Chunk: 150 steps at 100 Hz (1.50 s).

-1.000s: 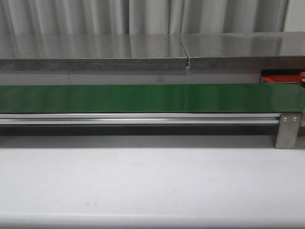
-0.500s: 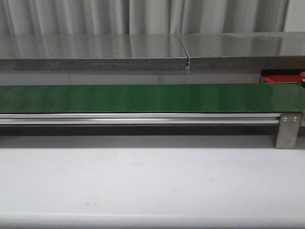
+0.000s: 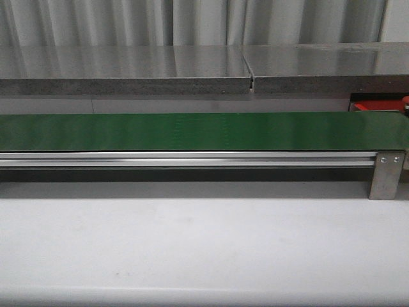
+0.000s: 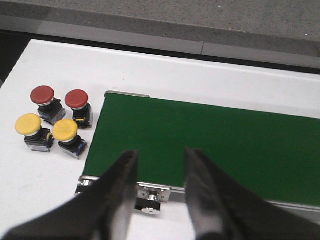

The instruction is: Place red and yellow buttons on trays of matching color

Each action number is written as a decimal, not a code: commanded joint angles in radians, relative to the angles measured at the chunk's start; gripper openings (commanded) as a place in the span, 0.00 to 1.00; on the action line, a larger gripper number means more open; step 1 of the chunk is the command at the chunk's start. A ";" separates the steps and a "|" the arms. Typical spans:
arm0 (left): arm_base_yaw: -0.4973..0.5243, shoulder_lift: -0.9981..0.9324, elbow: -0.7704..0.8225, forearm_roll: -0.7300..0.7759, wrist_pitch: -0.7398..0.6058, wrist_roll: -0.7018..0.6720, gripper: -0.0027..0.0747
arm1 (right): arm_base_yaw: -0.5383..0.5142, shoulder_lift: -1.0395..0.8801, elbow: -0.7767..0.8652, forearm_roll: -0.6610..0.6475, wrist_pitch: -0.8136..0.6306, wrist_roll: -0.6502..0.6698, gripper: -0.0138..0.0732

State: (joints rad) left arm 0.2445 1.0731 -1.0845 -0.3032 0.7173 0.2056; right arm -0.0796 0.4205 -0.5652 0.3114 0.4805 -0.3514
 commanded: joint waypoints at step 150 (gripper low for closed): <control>0.224 0.925 -0.664 0.021 0.186 -0.377 0.70 | 0.001 0.004 -0.026 0.012 -0.071 -0.010 0.02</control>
State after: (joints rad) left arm 0.4750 2.0527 -1.7116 -0.2565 0.9502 -0.1453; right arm -0.0796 0.4205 -0.5639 0.3114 0.4809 -0.3514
